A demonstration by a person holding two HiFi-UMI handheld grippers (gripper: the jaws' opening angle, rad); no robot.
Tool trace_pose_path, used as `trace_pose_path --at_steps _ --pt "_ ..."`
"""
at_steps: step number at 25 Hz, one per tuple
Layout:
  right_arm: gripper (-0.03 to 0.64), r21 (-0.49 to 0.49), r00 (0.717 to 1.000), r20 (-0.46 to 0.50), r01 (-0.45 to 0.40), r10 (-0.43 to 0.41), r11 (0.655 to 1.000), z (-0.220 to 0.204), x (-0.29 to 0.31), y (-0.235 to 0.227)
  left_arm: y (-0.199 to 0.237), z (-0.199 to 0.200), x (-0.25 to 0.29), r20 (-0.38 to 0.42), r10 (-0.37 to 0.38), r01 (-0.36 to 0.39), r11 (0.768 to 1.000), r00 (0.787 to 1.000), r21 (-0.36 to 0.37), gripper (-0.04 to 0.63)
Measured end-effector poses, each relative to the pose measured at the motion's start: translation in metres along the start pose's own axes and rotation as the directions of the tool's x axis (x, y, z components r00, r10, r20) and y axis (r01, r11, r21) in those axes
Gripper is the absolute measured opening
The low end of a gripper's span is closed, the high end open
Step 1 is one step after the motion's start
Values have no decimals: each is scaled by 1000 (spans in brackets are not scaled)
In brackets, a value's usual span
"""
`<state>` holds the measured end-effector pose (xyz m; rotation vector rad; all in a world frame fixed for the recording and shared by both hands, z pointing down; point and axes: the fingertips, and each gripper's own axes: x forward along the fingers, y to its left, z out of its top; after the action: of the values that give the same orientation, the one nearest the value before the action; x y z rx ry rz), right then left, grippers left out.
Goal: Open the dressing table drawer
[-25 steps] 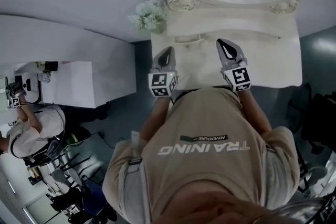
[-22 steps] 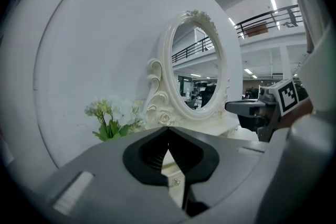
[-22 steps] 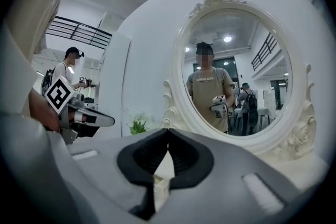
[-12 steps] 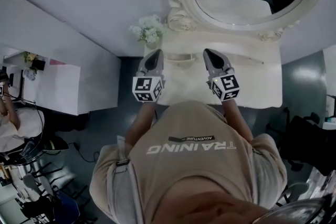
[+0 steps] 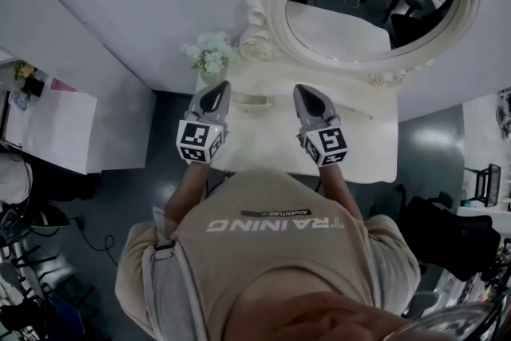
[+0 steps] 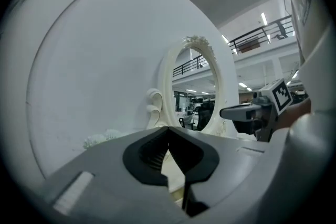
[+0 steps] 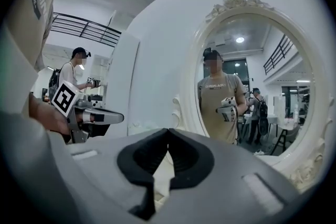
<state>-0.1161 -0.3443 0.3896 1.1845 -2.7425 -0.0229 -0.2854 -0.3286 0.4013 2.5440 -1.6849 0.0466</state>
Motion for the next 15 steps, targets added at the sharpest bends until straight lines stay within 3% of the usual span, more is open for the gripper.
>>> trace_pose_path --at_steps 6,15 --pt "3 -46 999 -43 -21 19 999 -9 6 2 2 -4 7 -25 -17 17 1000 1000 5 8" --pt "3 -19 991 -121 -65 62 998 -32 16 -3 26 -16 18 -64 5 -6 1000 998 -8 8"
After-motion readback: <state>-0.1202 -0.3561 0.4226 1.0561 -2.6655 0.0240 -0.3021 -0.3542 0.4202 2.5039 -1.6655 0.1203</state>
